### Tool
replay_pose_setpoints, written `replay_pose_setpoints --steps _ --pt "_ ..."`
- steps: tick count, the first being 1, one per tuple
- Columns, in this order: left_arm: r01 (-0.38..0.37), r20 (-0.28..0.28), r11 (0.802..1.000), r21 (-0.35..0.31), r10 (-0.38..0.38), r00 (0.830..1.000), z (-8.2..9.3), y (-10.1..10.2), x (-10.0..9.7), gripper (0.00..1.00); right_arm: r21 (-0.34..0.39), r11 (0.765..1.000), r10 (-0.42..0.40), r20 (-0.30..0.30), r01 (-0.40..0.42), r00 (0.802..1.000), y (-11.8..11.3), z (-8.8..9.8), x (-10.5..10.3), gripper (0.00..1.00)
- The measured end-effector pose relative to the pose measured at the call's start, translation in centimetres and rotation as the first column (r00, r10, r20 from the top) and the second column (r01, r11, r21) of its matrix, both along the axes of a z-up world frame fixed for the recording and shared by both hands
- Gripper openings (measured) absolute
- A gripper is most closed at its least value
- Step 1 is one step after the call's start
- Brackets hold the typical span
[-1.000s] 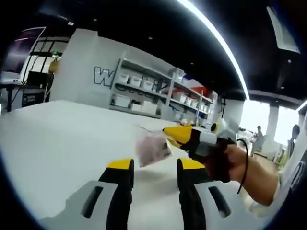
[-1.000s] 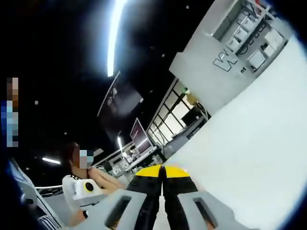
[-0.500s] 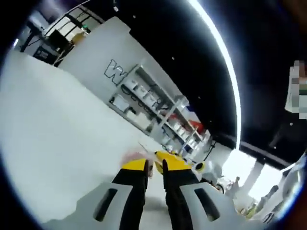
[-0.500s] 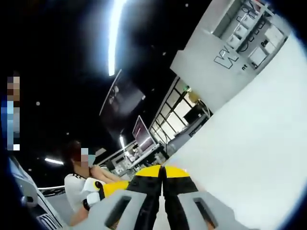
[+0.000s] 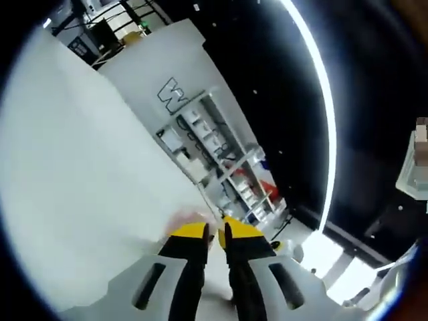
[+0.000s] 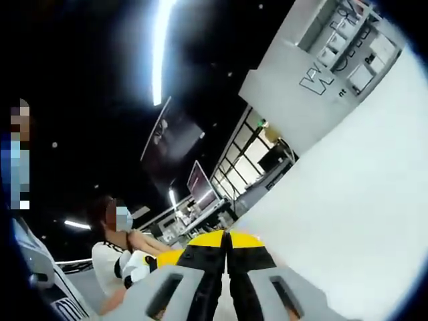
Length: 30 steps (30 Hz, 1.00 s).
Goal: Open the resealable bag by pulling the two sides of the seal apart until the entire bag opening is separated and visibly accessible.
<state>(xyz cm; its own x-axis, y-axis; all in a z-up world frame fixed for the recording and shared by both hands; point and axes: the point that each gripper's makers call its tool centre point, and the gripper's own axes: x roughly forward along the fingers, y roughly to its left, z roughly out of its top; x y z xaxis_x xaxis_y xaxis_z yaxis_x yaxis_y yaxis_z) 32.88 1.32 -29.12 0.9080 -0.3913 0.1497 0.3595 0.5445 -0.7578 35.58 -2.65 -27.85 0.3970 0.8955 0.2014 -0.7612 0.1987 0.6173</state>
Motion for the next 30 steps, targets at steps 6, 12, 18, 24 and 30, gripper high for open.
replay_pose_setpoints --steps 6,12,18,24,30 --pt "0.008 -0.005 1.0 -0.02 -0.008 1.0 0.0 -0.2 0.1 0.09 -0.006 1.0 0.011 -0.001 -0.011 1.0 0.1 -0.1 -0.2 0.0" --pt "0.014 -0.008 0.999 -0.033 -0.015 1.0 0.1 -0.4 0.0 0.06 -0.02 1.0 0.023 -0.005 -0.023 1.0 0.2 -0.3 -0.4 0.0" --pt "0.039 -0.006 0.998 -0.049 -0.04 0.999 0.5 -0.6 -0.2 0.01 -0.042 0.998 0.037 -0.013 -0.038 0.999 0.2 -0.6 -0.8 0.0" --pt "0.05 -0.013 0.997 -0.055 -0.05 0.999 0.7 -0.5 -0.4 0.01 -0.021 0.997 0.066 -0.074 -0.068 0.995 0.2 -0.8 -1.3 0.0" --pt "0.046 -0.013 0.998 -0.04 -0.046 0.999 0.9 -0.2 -0.6 0.01 -0.049 0.996 0.074 -0.085 -0.078 0.994 -0.4 -0.9 -1.5 0.06"
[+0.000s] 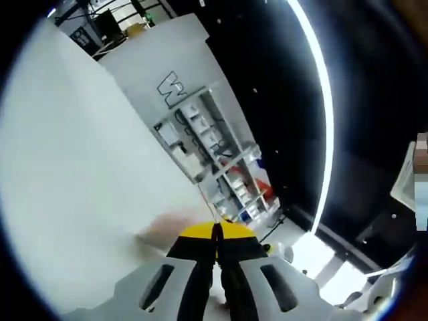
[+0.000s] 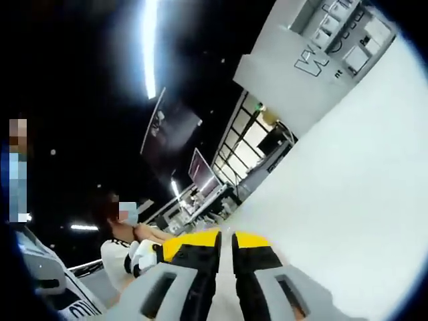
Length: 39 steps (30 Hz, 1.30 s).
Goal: Open the resealable bag by pulling the two sides of the seal apart until the entire bag opening is separated and visibly accessible.
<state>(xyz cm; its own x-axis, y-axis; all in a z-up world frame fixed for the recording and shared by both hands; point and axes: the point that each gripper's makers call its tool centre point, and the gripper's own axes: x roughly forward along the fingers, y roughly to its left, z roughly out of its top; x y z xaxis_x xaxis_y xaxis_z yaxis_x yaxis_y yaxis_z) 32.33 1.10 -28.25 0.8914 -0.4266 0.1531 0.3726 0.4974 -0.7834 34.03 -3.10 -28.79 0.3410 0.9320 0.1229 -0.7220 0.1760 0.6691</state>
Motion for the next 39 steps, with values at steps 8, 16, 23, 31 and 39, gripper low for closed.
replay_pose_setpoints --steps 8,16,23,31,39 --pt "0.011 0.013 1.0 0.029 -0.012 1.0 0.4 -0.1 -0.1 0.01 -0.122 0.991 -0.043 0.134 0.06 0.99 -2.4 -0.3 0.0 0.06" --pt "0.015 0.014 0.995 0.101 -0.016 1.0 0.2 -0.4 -0.3 0.01 -0.236 0.963 -0.047 0.341 0.134 0.939 -2.8 1.5 -0.1 0.04" --pt "0.006 0.026 0.987 0.163 -0.01 1.0 0.2 -0.7 -0.5 0.01 -0.345 0.932 0.093 0.524 0.111 0.847 0.0 3.4 -2.8 0.03" --pt "-0.025 0.045 0.969 0.246 0.014 0.999 0.0 -0.6 -0.8 0.01 -0.492 0.858 0.218 0.605 0.145 0.766 1.2 2.3 -4.2 0.03" --pt "-0.039 0.059 0.948 0.317 0.021 0.998 -0.3 -1.0 -0.8 0.01 -0.572 0.804 0.292 0.621 0.165 0.727 1.9 1.3 -4.0 0.03"
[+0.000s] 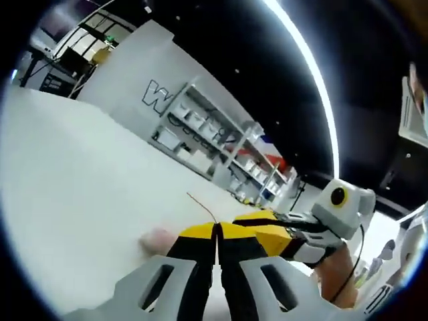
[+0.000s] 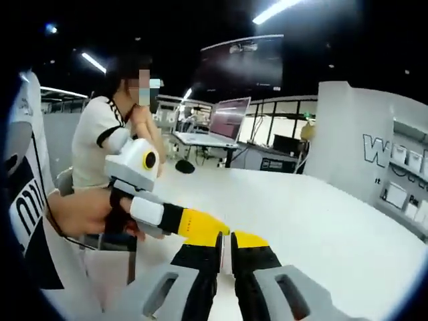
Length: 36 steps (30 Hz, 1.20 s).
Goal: Open the resealable bag by pulling the two sides of the seal apart until the entire bag opening is separated and visibly accessible.
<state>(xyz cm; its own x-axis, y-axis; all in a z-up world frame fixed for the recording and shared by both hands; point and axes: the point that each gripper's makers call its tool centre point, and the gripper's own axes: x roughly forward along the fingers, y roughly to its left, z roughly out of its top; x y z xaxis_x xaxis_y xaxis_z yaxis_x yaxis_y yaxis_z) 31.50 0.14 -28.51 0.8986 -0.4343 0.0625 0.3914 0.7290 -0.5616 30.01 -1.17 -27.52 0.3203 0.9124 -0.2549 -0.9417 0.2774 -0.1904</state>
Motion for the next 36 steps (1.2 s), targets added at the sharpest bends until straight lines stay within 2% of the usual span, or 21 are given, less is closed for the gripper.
replay_pose_setpoints --steps 6,20,36 --pt "0.0 0.002 1.0 0.016 0.0 1.0 -0.1 -0.1 -0.1 0.01 -0.039 0.999 0.008 -0.001 -0.008 1.0 -0.1 -0.6 0.3 0.0" --pt "-0.01 0.008 0.996 0.091 0.009 1.0 -0.3 -0.3 -0.3 0.01 -0.067 0.998 0.015 -0.006 -0.015 1.0 -0.3 -0.9 0.7 0.0" --pt "-0.01 0.007 0.992 0.123 0.009 1.0 -0.6 -0.4 -0.4 0.01 -0.094 0.995 0.032 -0.051 -0.037 0.998 -0.2 -1.6 0.5 0.0"
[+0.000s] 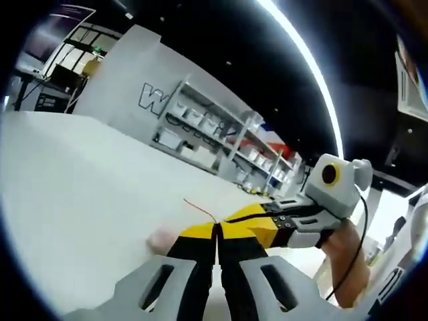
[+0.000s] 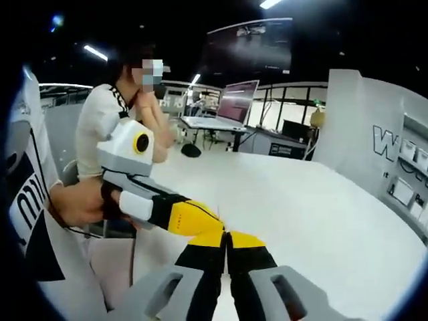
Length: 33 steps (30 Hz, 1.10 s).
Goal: Open the resealable bag by pulling the two sides of the seal apart until the entire bag opening is separated and visibly accessible.
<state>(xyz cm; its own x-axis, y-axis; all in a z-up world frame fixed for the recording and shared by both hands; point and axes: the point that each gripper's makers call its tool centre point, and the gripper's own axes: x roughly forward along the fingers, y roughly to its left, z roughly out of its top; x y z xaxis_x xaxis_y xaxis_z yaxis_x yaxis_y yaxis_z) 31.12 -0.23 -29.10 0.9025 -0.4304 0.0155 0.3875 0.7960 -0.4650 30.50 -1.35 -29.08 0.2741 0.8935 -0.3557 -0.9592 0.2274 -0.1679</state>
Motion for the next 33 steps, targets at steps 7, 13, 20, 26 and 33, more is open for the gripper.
replay_pose_setpoints --steps 7,13,20,26,33 --pt "0.002 -0.022 1.0 -0.012 -0.002 1.0 -0.1 0.0 -0.1 0.01 -0.015 0.999 -0.028 0.016 0.028 0.999 0.0 0.2 -0.2 0.0" --pt "0.005 -0.056 0.999 -0.039 -0.007 0.998 -0.2 0.0 -0.3 0.0 -0.049 0.998 -0.029 0.098 0.034 0.995 0.0 0.5 -0.4 0.0" --pt "0.011 -0.077 1.0 -0.023 -0.013 0.997 -0.5 -0.1 -0.5 0.0 -0.062 0.997 -0.042 0.152 0.052 0.987 0.1 0.4 -0.4 0.0" --pt "0.02 -0.088 0.999 -0.027 -0.022 0.996 -0.5 -0.2 -0.6 0.0 -0.072 0.995 -0.049 0.207 0.065 0.977 0.1 0.8 -0.3 0.0" --pt "0.004 -0.104 0.992 -0.129 -0.017 0.994 -0.7 0.4 -0.5 0.0 -0.065 0.994 -0.072 0.256 0.092 0.964 -0.4 1.8 0.2 0.0"
